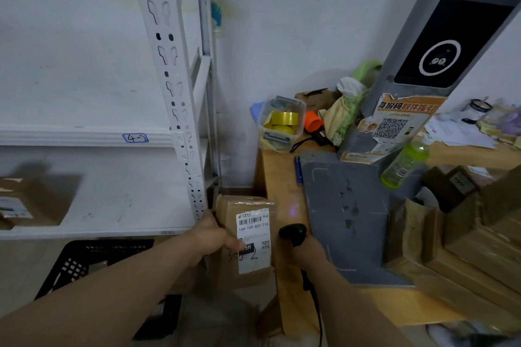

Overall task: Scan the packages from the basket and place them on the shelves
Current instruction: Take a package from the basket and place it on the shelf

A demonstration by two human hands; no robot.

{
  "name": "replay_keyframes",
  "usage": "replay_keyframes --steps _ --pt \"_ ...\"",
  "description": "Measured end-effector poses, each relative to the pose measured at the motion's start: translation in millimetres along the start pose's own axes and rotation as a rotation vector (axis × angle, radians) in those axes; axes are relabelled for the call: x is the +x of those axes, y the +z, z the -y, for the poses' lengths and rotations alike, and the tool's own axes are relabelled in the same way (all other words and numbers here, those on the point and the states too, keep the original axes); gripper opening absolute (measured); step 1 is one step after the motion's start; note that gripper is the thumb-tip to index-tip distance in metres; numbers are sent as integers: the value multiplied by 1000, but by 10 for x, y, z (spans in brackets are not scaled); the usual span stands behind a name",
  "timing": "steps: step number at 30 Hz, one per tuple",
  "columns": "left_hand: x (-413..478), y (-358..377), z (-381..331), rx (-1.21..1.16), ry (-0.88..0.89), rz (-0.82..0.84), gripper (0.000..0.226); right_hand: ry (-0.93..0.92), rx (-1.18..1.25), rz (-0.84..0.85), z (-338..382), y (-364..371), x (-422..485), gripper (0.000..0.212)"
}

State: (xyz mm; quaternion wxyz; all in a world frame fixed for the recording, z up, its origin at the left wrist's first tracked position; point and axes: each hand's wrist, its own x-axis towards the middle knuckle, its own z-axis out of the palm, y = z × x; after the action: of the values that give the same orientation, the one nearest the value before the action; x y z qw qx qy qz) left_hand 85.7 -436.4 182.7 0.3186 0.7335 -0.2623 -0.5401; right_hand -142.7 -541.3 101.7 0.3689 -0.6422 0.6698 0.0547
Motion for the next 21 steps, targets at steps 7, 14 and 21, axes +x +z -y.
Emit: replay_keyframes --steps 7,14,21 --pt "-1 -85 76 20 -6 17 106 26 51 -36 -69 75 -23 41" --pt "-6 -106 151 38 -12 33 120 80 23 -17 -87 70 -111 35" --pt "-199 -90 116 27 -37 18 91 140 105 -17 -118 26 -223 63"
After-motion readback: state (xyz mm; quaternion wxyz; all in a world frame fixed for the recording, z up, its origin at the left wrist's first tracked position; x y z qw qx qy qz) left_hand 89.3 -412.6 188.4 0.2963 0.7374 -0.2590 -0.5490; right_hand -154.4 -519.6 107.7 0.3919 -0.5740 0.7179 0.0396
